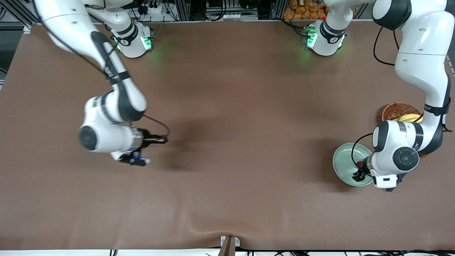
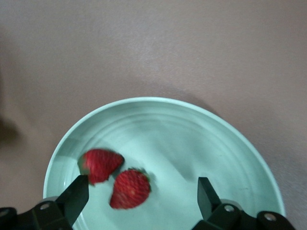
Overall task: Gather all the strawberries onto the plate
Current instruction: 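Open the left gripper over the plate while the right gripper carries strawberry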
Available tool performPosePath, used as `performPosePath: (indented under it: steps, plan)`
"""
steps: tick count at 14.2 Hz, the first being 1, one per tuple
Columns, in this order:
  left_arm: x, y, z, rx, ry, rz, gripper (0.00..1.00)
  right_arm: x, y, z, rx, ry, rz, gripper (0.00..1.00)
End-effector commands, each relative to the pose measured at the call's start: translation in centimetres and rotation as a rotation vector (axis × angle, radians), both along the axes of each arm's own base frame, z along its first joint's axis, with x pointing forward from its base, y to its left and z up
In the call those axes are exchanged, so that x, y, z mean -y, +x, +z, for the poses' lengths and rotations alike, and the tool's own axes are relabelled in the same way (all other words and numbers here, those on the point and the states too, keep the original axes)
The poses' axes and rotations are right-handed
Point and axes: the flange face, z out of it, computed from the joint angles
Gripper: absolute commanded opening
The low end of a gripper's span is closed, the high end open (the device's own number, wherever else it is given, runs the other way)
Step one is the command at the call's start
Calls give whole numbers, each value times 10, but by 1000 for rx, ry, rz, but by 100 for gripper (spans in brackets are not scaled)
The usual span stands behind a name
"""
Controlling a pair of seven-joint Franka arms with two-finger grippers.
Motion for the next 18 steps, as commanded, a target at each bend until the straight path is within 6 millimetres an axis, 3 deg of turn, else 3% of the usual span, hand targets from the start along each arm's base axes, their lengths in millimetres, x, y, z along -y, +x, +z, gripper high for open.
performPosePath:
  steps: [1, 4, 7, 11, 16, 17, 18]
  plan:
    - [3, 1, 33, 24, 19, -72, 100, -58, -20, -14, -17, -23, -48, 0]
    - [8, 2, 58, 39, 23, -139, 100, -107, -39, -35, -39, 19, -93, 0]
    - [49, -15, 90, 52, 4, -202, 100, -146, -53, -51, -31, 99, -150, 0]
    - [128, -39, 102, 45, -53, -299, 100, -168, -71, -72, -45, 84, -115, 0]
    - [193, -53, 100, 35, -99, -351, 100, -189, -83, -88, -9, 80, -104, 1]
    - [207, -57, 94, 24, -111, -365, 100, -190, -84, -89, -12, 79, -102, 19]
    - [218, -60, 92, 21, -119, -364, 100, -190, -84, -89, -11, 79, -102, 44]
